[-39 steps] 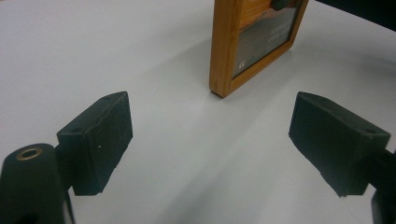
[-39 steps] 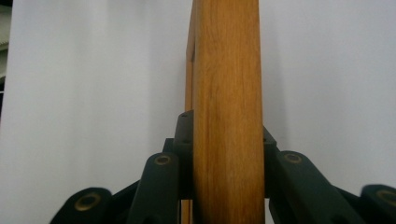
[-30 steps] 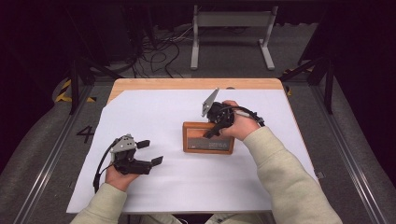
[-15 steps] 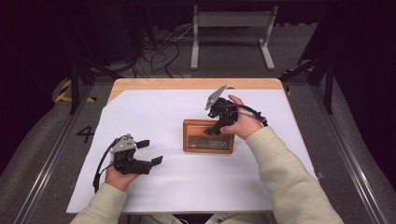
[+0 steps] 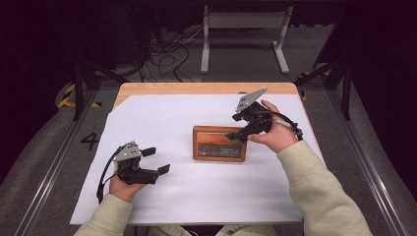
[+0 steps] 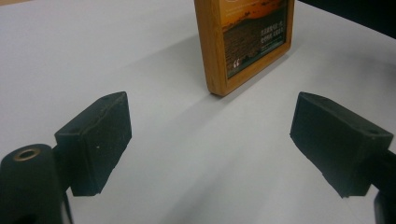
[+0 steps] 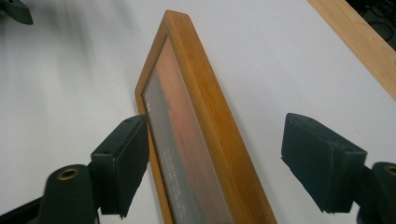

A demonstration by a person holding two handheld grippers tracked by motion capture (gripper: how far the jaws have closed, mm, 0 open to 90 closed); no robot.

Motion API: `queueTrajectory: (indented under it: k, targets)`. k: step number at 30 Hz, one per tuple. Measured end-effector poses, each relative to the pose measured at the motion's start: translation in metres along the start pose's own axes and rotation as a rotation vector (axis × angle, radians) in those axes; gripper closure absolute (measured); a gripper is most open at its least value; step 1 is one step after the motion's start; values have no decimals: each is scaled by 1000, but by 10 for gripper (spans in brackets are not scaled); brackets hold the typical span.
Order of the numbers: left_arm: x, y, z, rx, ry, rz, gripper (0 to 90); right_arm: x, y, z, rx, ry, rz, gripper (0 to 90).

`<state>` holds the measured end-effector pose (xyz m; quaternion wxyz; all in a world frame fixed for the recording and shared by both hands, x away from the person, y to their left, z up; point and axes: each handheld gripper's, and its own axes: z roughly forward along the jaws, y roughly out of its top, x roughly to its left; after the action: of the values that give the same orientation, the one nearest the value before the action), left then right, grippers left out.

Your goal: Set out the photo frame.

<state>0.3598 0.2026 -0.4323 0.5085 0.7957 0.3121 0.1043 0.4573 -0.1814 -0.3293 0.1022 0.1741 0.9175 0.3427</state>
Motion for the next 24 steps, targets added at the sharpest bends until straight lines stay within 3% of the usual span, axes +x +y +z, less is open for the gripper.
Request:
queueTrajectory:
  k: [3,13,20,24]
  targets:
    - [-1,1,-1,-10,-3,-7,125,1,-10,-12,-41,-3,46,242]
    - [-1,2,-1,-14,0,-8,118,5,-35,-42,-106,-30,101,223]
    - [0,3,-1,-16,6,-3,116,9,-51,-53,-120,-66,146,209]
    - [2,4,-3,-24,15,0,106,14,-67,-56,-165,-104,201,186]
